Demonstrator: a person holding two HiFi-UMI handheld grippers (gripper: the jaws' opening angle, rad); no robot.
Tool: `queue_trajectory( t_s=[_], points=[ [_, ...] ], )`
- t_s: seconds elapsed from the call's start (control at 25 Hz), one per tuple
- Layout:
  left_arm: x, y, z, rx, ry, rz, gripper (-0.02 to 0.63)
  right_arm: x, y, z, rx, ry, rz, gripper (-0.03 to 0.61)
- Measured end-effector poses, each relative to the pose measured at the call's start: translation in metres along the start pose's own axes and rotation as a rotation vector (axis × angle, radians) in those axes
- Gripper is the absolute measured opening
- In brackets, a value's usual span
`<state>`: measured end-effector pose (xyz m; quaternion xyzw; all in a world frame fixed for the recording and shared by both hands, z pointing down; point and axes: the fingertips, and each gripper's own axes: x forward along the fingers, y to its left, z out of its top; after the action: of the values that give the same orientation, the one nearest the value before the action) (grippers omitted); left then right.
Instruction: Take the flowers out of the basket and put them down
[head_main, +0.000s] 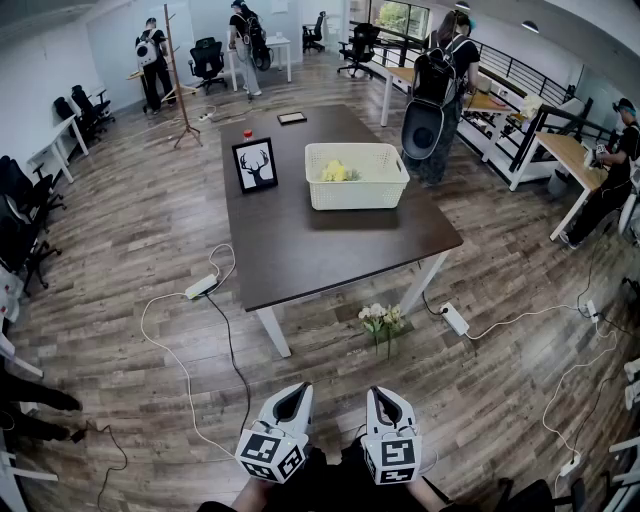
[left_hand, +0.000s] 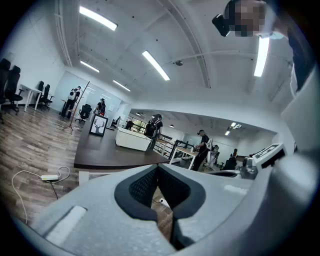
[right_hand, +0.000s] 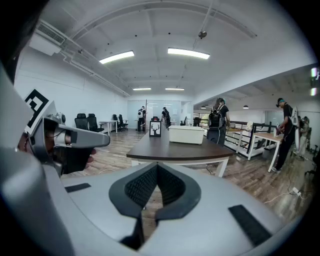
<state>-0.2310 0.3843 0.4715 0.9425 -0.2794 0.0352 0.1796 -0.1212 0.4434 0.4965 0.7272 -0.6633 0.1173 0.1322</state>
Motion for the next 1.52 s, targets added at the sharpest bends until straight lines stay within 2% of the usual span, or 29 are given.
queue_trajectory(
  t_s=[0.24,0.4,0.84,1.16,1.52],
  points=[
    [-0.025,0.017,-0.006,0.008,0.02,-0.061,0.008,0.004,0.034,0.001,-0.015,-0.005,-0.026,0.005],
    [-0.033,0.031,-0.008,0.018,0.033,-0.08,0.008,0.003,0.048,-0.004,0.015,-0.01,-0.061,0.005],
    [-0.028,0.044,-0.01,0.027,0.064,-0.109,0.008,0.003,0.044,-0.014,0.084,0.007,-0.132,0.006],
    [0.001,0.067,0.004,0.022,0.048,-0.035,0.008,0.05,0.02,-0.005,0.069,0.017,-0.097,0.006],
    [0.065,0.085,0.026,0.019,0.046,0.048,0.008,0.13,-0.026,0.023,0.066,0.018,0.004,0.006]
  ],
)
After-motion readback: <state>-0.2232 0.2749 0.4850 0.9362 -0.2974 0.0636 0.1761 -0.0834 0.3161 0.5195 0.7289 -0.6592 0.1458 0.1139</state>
